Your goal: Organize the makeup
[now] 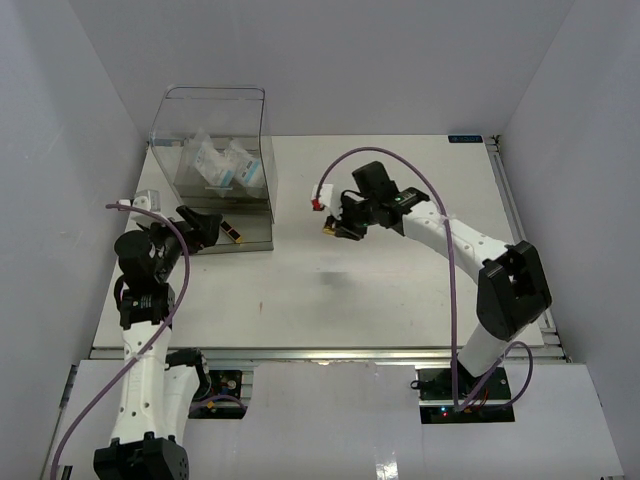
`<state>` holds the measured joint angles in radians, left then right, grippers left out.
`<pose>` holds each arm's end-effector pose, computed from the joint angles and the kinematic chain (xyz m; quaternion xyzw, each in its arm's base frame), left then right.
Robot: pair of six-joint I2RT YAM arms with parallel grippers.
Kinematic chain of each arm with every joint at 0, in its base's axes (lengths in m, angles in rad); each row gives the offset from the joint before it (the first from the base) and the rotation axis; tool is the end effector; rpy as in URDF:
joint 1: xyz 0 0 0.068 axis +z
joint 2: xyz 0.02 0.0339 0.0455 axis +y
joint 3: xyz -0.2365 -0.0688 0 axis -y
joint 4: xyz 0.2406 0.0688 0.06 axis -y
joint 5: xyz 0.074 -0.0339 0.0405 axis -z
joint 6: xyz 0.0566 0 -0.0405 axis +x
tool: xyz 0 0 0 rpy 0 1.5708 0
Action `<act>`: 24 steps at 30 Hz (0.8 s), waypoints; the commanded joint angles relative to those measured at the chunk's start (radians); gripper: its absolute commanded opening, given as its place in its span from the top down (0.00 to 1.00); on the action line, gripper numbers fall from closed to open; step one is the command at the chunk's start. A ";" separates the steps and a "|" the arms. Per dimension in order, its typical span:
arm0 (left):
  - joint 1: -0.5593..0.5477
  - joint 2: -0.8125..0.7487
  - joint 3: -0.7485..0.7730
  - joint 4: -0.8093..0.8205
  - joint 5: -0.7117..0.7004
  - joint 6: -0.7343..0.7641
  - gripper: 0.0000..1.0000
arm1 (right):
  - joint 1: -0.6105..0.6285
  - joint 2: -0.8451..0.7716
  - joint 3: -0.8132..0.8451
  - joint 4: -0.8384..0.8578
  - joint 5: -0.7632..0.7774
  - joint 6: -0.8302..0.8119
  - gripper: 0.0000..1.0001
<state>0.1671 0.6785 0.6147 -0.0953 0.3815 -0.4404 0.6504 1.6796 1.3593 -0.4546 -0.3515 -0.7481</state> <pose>0.2054 0.0133 0.2864 -0.1061 0.7498 -0.2297 0.6113 0.2936 0.2479 0.2408 -0.6361 0.6510 0.1424 0.3890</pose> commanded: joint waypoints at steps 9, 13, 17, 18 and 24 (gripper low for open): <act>0.000 -0.152 -0.012 -0.038 -0.277 0.006 0.02 | 0.272 0.495 0.791 0.059 0.070 0.110 0.88; -0.001 -0.146 -0.012 -0.038 -0.278 0.006 0.02 | 0.307 0.588 0.776 0.270 0.196 0.198 0.86; -0.001 -0.139 -0.014 -0.033 -0.263 0.004 0.02 | 0.310 0.665 0.780 0.362 0.297 0.240 0.83; -0.001 -0.135 -0.016 -0.030 -0.256 0.003 0.02 | 0.310 0.678 0.777 0.380 0.318 0.240 0.82; -0.001 -0.089 -0.014 -0.026 -0.207 -0.004 0.02 | 0.310 0.702 0.736 0.436 0.384 0.221 0.55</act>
<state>0.1669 0.5593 0.6094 -0.1220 0.1377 -0.4445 0.9643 2.3997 2.0996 -0.1574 -0.0554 -0.5423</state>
